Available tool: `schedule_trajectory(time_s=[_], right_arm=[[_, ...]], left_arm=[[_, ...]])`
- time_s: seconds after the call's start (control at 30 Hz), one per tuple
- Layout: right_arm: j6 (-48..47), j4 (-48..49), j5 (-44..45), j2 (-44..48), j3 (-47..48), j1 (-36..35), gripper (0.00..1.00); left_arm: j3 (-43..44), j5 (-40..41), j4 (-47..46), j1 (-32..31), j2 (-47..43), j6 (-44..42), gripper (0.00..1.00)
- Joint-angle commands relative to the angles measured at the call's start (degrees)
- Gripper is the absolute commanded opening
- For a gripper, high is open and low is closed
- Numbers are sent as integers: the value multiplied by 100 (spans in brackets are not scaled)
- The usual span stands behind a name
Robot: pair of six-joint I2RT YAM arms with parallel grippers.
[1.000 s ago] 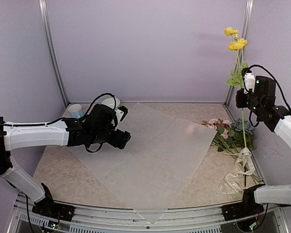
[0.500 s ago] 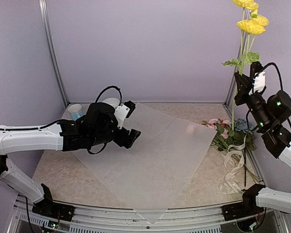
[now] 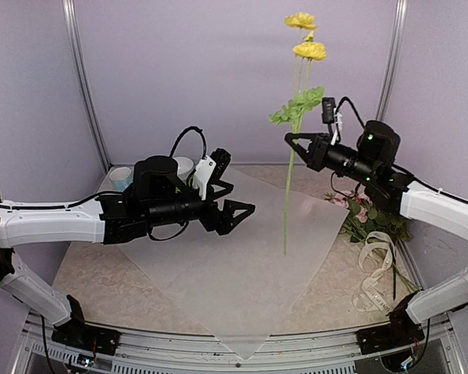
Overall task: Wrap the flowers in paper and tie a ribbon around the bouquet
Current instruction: Pass from the right arm to the left
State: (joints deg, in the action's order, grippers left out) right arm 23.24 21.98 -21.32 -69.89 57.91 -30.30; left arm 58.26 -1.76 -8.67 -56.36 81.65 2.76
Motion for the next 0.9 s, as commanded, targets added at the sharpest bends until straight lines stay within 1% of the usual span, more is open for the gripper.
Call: schedule_trajectory(time_s=[0.0, 0.07, 0.13, 0.2, 0.3, 0.37, 0.4, 0.43, 0.5, 0.53, 0.63, 0.7, 0.77, 0.8, 0.83, 0.87], right_arm=[[709, 608, -920, -614, 354, -746, 0], [717, 653, -972, -878, 533, -950, 0], [827, 702, -1196, -1118, 679, -1046, 0], [978, 800, -1328, -1282, 684, -1089, 0], [1171, 975, -1482, -1493, 642, -1131, 0], [1248, 1000, -1531, -1571, 620, -1144, 0], [1274, 1027, -1535, -1592, 598, -1144, 0], [1314, 1047, -1541, -1605, 577, -1144, 0], [1359, 1073, -1576, -1649, 556, -1144, 0], [1369, 1083, -1602, -1681, 563, -1142, 0], [1378, 1036, -1612, -1729, 568, -1144, 0], [1262, 840, -1519, -1722, 619, -1144, 0], [1013, 381, -1317, -1708, 766, -1125, 1], [858, -21, -1103, -1700, 907, -1088, 22], [650, -508, -842, -1676, 1060, -1038, 40], [479, -981, -472, -1640, 1187, -964, 50]], left_arm=[[5, -1392, -1319, -59, 335, 491, 91], [81, -1136, -1291, -59, 512, 515, 91], [225, -640, -1063, -48, 681, 511, 88], [326, -361, -914, -26, 809, 489, 81], [277, -401, -1117, -22, 861, 540, 58], [202, -489, -1321, -16, 862, 627, 40], [185, -513, -1398, -16, 866, 665, 33], [174, -557, -1441, -20, 874, 694, 27], [190, -695, -1460, -13, 898, 741, 26], [193, -769, -1459, -8, 905, 771, 24], [192, -869, -1471, 29, 906, 948, 0], [183, -921, -1419, 103, 899, 1178, 0], [154, -1104, -1378, 248, 901, 1540, 0], [142, -1221, -1343, 361, 916, 1750, 0], [148, -1309, -1273, 487, 941, 2069, 0], [161, -1358, -1134, 618, 1003, 2308, 0]])
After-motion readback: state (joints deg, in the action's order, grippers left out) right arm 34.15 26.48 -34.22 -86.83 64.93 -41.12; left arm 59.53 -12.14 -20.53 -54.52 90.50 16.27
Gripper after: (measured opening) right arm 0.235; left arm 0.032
